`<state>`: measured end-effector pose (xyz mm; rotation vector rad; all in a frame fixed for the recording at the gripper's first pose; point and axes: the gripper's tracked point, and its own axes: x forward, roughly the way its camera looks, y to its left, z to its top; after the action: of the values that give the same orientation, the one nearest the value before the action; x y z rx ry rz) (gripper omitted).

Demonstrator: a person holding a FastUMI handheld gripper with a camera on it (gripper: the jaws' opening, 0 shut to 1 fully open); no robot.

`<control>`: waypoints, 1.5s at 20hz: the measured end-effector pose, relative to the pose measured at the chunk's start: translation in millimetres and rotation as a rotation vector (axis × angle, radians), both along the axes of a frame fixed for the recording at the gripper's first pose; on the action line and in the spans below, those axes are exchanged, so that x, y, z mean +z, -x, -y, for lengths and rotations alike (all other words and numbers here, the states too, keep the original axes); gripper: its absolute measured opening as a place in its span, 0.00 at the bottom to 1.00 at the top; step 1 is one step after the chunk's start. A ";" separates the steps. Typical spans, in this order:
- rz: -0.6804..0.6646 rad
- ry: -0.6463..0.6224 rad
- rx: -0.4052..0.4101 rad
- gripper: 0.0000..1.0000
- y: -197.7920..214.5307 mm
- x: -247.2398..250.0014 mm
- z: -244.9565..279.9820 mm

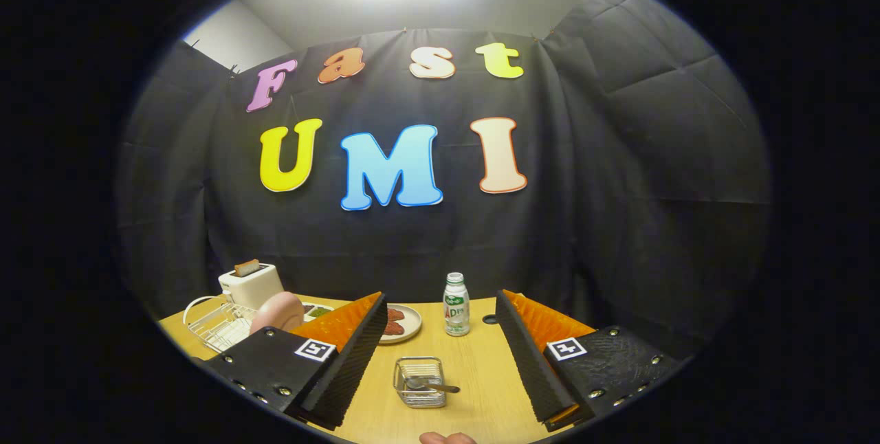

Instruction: Take the plate from the dish rack, then take the spoon from the basket and place it into the plate.

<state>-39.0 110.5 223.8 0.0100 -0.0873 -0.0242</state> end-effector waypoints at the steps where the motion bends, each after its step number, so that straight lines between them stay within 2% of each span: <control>1: 0.004 0.013 0.004 0.96 -1.2 7.9 -10.4; 2: -0.006 0.021 0.004 0.96 -5.3 11.1 -20.4; 4: -0.019 0.023 0.056 0.96 -9.6 20.9 -54.5; 8: -0.056 0.025 0.062 0.96 -20.4 29.8 -101.6; 12: -0.190 -0.041 0.101 0.96 -39.7 11.3 -158.0; 18: -0.350 -0.109 0.070 0.96 -71.7 -14.1 -210.7; 27: -0.584 0.008 0.024 0.96 -110.1 -68.3 -246.6; 30: -0.639 0.063 -0.052 0.95 -116.0 -83.7 -243.6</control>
<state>76.9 354.1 140.2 -0.0626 0.5503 -0.0759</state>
